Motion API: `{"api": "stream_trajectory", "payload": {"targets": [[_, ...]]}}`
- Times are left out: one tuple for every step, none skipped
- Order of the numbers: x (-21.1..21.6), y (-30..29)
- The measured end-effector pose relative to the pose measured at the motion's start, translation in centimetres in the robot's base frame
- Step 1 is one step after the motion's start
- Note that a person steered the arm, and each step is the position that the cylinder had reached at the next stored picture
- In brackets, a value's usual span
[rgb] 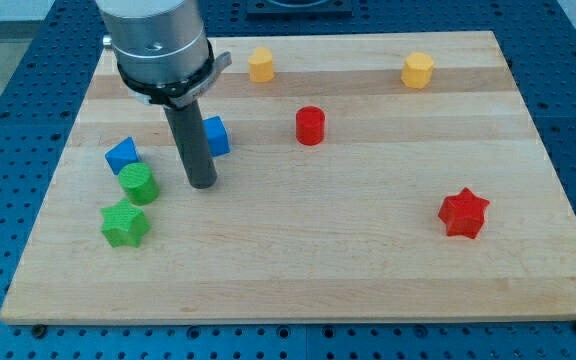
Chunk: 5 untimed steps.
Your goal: Move blue cube towards top left
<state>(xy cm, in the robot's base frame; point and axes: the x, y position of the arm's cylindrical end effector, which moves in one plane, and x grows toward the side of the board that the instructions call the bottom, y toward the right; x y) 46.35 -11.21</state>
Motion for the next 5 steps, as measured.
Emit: {"api": "stream_trajectory", "payload": {"targets": [[-0.6,3.4],[-0.7,3.3],[-3.0,1.4],[-7.2,-0.9],[-11.3,-3.1]]}}
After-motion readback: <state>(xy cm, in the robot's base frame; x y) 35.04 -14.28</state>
